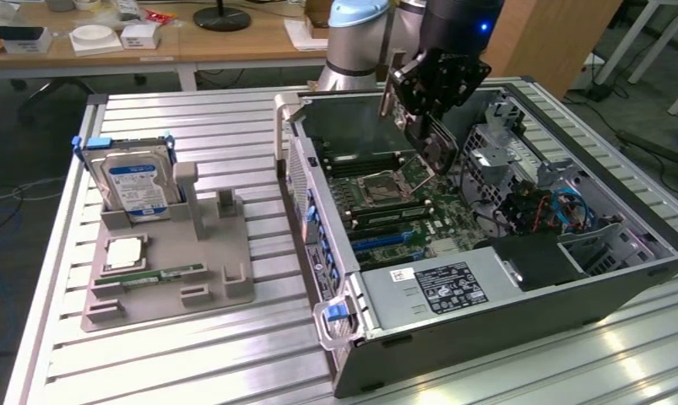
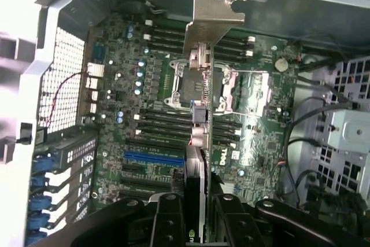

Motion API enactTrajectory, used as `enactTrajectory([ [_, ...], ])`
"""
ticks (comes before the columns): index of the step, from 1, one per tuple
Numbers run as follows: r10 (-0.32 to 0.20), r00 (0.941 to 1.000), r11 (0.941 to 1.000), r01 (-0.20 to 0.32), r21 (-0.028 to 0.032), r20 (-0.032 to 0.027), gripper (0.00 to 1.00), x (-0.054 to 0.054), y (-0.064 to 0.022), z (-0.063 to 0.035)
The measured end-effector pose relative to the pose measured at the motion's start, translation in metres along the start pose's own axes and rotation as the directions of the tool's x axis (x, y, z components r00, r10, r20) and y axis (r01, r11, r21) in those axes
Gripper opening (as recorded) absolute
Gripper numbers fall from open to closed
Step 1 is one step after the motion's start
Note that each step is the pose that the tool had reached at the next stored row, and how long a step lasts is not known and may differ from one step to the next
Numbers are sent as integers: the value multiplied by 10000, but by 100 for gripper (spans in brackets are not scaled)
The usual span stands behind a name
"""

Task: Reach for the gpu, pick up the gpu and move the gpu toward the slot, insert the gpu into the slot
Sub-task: 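Pick up the gpu and move the gpu toward the slot, then insert the gpu into the slot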

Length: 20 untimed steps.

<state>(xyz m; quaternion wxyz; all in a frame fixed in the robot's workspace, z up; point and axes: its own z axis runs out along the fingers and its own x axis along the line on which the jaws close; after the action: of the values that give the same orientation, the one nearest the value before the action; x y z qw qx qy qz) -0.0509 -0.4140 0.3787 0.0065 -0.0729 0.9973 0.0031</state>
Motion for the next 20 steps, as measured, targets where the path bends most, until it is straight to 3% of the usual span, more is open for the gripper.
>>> enactTrajectory([
  [3, -204, 9998, 9997, 204, -91, 13, 26, 0, 0, 2],
  [13, -1307, 9914, 9914, 1308, -107, 8, 26, 1, -1, -1],
  [16, -1726, 9850, 9849, 1726, -114, 8, 26, 0, -1, 0],
  [20, -2372, 9715, 9714, 2371, -124, 7, 26, 0, -1, 0],
])
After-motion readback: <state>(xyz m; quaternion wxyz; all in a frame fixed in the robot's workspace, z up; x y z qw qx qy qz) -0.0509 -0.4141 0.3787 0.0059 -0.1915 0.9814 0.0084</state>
